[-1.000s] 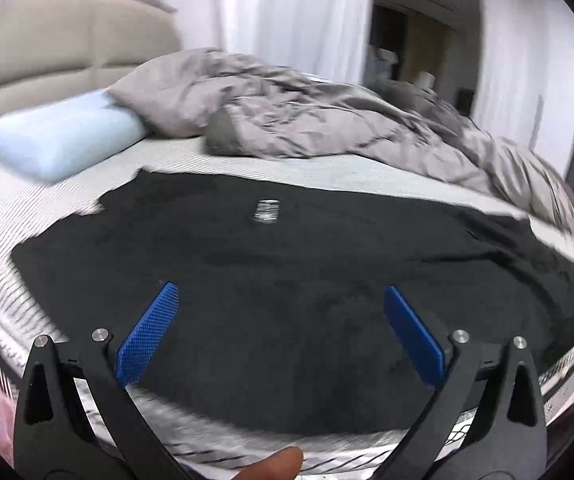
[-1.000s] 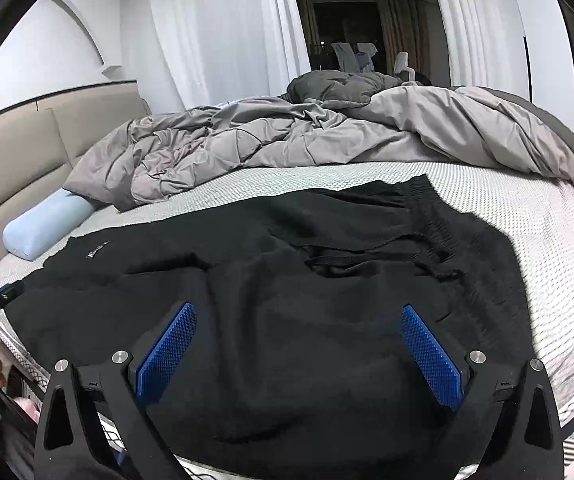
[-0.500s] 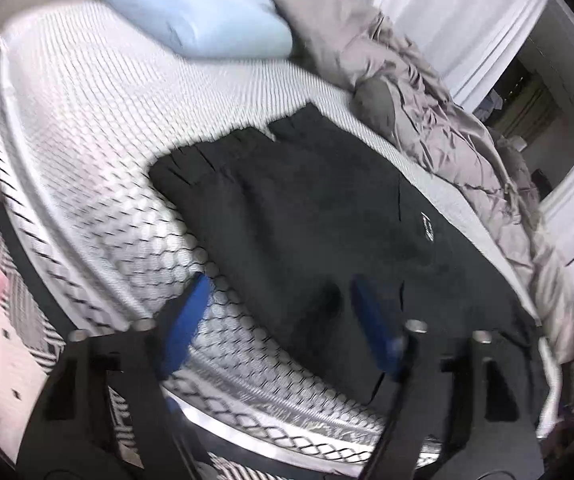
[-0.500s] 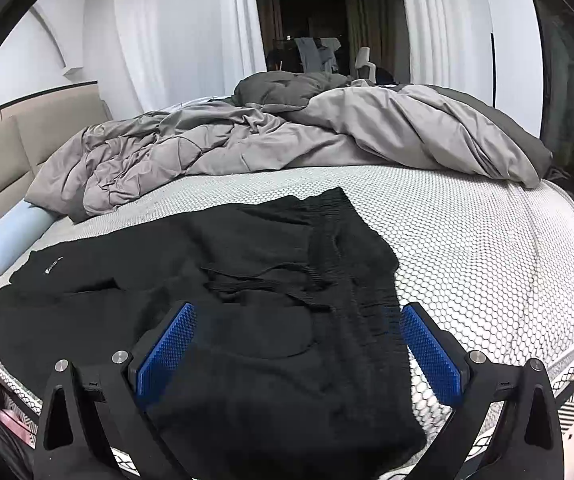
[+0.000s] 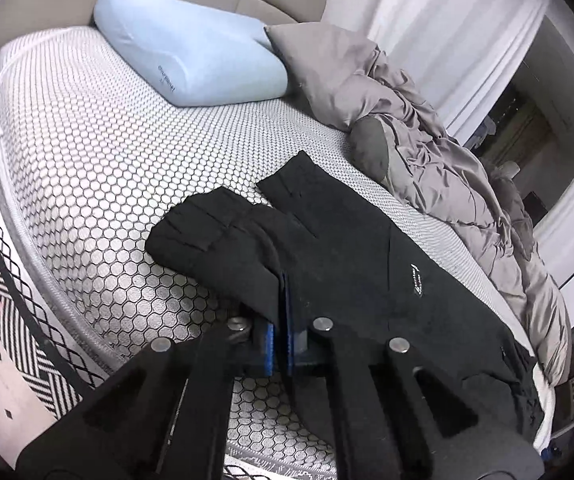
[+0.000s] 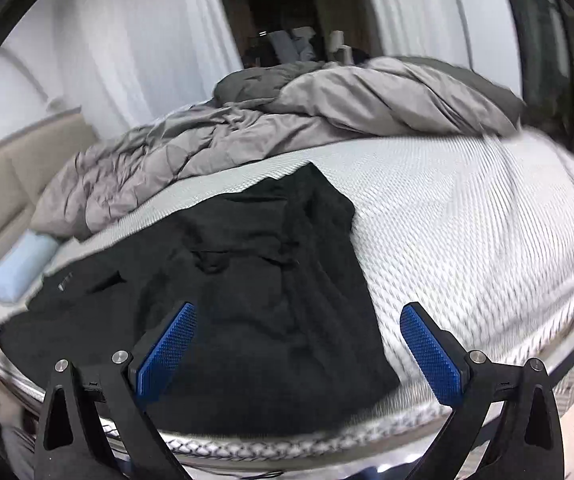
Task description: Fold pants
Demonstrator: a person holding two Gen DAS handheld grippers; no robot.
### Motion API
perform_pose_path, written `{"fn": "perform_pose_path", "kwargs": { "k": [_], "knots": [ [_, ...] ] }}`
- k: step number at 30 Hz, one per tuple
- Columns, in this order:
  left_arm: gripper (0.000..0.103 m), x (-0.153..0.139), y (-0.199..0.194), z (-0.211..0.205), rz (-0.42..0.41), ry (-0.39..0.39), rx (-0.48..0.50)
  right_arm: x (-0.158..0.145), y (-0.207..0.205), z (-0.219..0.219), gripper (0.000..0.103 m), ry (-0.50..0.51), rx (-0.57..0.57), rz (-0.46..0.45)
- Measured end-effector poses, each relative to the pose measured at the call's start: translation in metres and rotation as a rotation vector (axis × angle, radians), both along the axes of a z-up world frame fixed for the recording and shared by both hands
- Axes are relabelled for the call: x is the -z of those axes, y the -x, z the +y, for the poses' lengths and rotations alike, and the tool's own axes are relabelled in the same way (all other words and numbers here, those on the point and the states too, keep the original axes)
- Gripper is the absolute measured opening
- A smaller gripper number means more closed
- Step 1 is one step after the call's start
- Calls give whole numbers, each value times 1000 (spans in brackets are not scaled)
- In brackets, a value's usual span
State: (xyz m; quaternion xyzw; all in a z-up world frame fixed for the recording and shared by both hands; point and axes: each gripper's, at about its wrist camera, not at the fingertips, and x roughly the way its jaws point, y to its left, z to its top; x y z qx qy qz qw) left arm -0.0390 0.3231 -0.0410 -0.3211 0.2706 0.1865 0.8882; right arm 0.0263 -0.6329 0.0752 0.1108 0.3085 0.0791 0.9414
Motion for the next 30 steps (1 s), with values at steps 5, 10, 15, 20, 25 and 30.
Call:
{"fn": "perform_pose_path", "kwargs": {
  "k": [5, 10, 15, 20, 25, 30],
  "knots": [
    [2, -3, -7, -8, 22, 4, -14, 39, 31, -33, 102, -239, 35, 44],
    [1, -8, -4, -19, 47, -5, -23, 84, 23, -29, 90, -434, -20, 136],
    [1, -14, -10, -22, 55, -30, -23, 87, -4, -22, 60, -471, 33, 138],
    [2, -17, -7, -26, 60, -59, -16, 70, 9, -22, 53, -423, 45, 91],
    [2, -8, -17, -23, 89, -36, -25, 85, -10, -35, 54, -545, 49, 102],
    [2, -2, -9, -20, 65, 0, -4, 84, -11, -46, 18, -546, 109, 106]
  ]
}}
